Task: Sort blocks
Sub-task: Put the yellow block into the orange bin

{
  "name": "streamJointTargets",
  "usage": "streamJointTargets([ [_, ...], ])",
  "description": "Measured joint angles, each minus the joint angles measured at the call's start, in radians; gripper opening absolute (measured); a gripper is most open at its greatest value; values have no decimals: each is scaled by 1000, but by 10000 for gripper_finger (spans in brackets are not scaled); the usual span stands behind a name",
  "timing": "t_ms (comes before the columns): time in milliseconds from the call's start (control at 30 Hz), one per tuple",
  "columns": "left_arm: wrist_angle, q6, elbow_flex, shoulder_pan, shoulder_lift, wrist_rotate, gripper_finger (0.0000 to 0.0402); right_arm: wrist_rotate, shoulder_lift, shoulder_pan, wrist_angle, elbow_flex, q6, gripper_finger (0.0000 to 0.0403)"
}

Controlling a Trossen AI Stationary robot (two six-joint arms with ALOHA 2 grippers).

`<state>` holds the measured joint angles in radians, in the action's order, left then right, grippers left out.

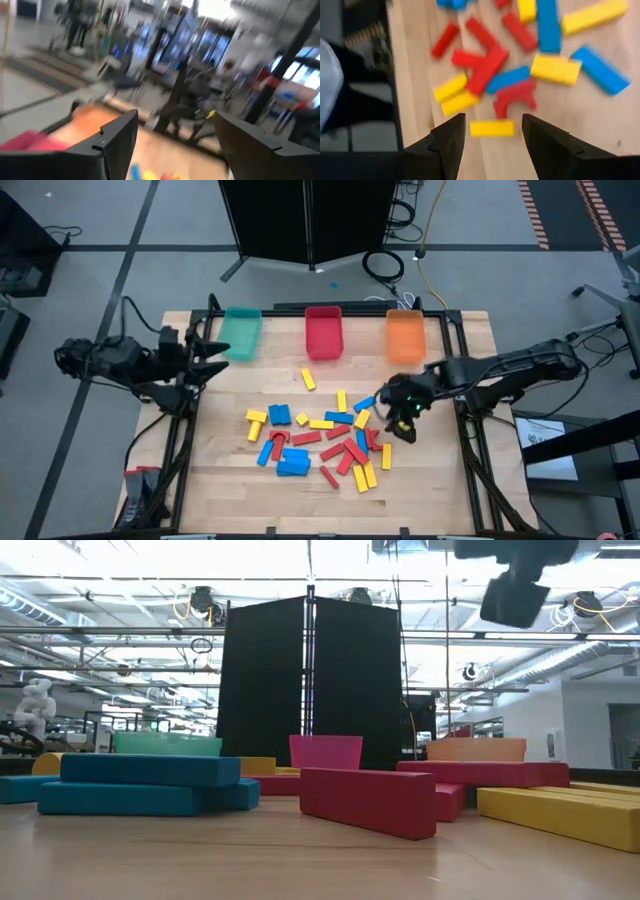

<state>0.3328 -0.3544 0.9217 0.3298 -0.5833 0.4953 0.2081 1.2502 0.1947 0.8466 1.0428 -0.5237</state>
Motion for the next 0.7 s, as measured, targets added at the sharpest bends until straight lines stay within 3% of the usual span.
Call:
streamJointTargets([
  [133,207,-52,85,0,-74,-1,267,1,91,109,80,0,88,192],
  [367,257,-98,97,0,-113,-1,267,-64,196,233,114,0,227,192],
  [533,294,-114,97,0,-113,18,267,-178,237,282,95,0,348,192],
  [700,361,-171,97,0,-113,42,267,-184,291,319,80,0,509,192],
])
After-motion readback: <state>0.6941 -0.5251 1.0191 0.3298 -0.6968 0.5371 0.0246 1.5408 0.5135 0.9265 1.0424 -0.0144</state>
